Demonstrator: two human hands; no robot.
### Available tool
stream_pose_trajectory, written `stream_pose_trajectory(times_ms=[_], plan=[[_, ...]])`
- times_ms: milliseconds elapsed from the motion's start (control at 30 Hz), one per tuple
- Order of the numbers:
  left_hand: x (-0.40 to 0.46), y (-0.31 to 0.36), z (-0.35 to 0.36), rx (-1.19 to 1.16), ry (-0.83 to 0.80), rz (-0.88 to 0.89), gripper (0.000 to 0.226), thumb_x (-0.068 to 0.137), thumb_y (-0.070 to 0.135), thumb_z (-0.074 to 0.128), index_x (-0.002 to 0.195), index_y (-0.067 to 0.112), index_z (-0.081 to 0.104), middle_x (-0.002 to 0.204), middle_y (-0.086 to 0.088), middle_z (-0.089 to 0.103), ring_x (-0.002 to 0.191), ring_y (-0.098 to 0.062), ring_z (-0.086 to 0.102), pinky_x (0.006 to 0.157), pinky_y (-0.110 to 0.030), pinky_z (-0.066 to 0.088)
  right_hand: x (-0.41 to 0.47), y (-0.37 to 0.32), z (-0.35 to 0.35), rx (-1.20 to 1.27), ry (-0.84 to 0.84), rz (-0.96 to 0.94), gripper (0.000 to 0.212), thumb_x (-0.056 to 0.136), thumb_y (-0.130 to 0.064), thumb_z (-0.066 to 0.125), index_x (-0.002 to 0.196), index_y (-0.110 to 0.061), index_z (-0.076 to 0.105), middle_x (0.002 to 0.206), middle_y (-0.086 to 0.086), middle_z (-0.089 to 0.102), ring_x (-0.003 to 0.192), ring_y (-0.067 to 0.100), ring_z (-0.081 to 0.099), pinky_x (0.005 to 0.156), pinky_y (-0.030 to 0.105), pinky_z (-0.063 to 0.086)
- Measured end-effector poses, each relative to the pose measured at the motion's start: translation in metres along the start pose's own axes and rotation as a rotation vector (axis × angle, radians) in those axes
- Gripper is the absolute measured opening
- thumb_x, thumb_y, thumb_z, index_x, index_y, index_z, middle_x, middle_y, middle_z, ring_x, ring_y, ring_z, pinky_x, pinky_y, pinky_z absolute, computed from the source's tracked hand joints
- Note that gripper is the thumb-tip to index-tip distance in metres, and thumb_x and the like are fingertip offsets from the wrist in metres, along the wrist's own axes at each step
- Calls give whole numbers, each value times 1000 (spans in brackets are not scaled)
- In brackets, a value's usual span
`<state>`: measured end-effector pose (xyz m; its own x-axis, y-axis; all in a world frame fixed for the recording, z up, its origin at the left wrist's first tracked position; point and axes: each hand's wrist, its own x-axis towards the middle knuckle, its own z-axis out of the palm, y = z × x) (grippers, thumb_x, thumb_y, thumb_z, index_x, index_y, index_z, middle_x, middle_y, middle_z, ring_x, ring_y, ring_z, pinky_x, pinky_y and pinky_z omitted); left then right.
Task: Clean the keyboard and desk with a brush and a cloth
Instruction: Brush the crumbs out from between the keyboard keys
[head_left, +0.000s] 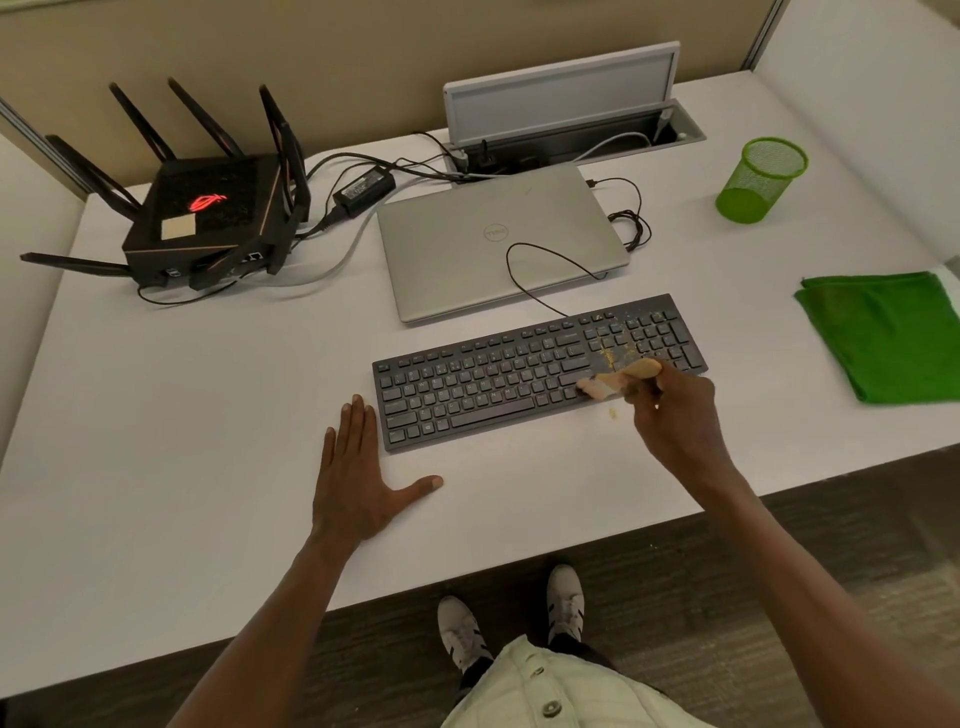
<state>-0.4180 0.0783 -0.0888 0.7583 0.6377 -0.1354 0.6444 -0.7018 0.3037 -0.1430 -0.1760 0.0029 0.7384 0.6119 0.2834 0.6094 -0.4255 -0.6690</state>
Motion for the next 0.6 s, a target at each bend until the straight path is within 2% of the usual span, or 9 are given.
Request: stream_pose_trajectory(times_ms=[167, 433, 500, 600], plan=[[-1, 1, -1, -9, -4, -2, 141, 65, 105, 33, 163, 10, -5, 170, -2, -18, 156, -13, -18, 128, -41, -3, -5, -15, 23, 40, -76, -67, 9, 93, -4, 60, 96, -8, 68, 80, 3, 70, 67, 20, 66, 60, 44, 56], [0, 1, -2, -5, -5, -2, 142, 65, 105, 34, 163, 10, -4, 170, -2, -17, 156, -13, -18, 128, -42, -2, 0, 13, -2, 20, 53, 117, 13, 94, -2, 57, 90, -9, 68, 78, 4, 70, 70, 21, 67, 67, 44, 57], [0, 1, -1, 4, -5, -2, 142, 65, 105, 34, 163, 10, -4, 170, -2, -17, 156, -14, -18, 128, -42, -1, -1, 9, -3, 36, 60, 67, 12, 94, -3, 57, 92, -7, 68, 79, 5, 70, 71, 20, 66, 67, 41, 57], [0, 0, -1, 8, -13, -6, 141, 65, 105, 33, 163, 10, -5, 170, -2, -18, 156, -14, -18, 128, -43, -1, -6, -2, 3, 36, -39, -134, 11, 91, 1, 61, 95, -6, 68, 81, 4, 69, 70, 17, 64, 63, 32, 54]])
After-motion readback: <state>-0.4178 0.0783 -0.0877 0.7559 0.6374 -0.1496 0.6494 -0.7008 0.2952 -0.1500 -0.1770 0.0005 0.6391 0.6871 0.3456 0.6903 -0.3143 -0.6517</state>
